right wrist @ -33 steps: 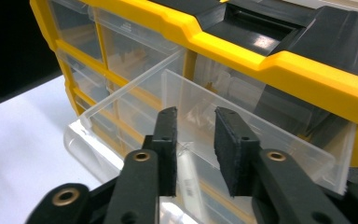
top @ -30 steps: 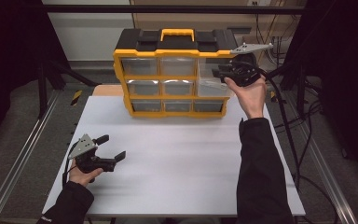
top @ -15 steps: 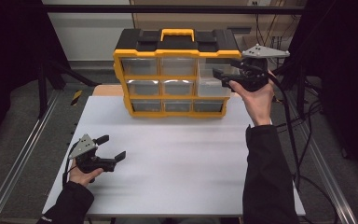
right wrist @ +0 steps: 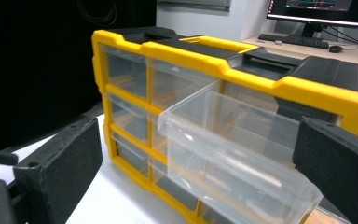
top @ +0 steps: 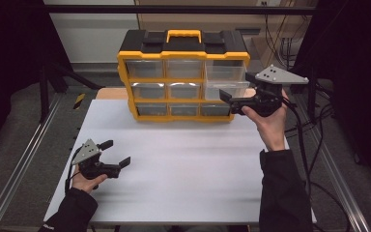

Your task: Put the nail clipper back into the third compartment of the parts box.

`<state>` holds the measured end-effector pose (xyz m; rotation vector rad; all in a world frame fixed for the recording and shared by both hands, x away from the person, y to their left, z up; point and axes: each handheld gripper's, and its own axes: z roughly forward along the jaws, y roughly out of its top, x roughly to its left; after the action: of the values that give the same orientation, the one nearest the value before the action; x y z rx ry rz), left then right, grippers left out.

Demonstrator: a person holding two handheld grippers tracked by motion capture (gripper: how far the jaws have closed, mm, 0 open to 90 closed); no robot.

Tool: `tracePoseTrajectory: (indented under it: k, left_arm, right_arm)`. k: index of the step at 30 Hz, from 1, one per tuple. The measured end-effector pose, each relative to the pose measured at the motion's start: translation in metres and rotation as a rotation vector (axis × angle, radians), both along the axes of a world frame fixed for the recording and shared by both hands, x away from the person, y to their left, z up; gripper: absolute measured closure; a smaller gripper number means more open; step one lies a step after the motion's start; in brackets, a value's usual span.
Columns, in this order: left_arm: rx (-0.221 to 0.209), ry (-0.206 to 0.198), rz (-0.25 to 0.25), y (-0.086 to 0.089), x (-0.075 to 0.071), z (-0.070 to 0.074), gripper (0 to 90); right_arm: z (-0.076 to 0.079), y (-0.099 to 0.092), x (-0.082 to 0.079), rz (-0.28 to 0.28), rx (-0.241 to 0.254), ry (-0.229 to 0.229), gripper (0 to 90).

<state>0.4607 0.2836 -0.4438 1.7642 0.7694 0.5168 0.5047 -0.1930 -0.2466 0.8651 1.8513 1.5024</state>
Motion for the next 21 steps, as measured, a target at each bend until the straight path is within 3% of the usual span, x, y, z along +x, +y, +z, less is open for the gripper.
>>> tracePoseTrajectory:
  k: [10, 21]
  left_arm:
    - [0.0, -0.002, -0.001, 0.0, 0.0, 0.0, 2.1]
    - [0.002, -0.001, 0.0, 0.0, 0.0, 0.0, 2.1]
  right_arm:
    - [-0.024, 0.001, -0.019, 0.013, 0.012, 0.009, 1.3]
    - [-0.067, -0.004, -0.028, 0.01, 0.023, 0.056, 1.4]
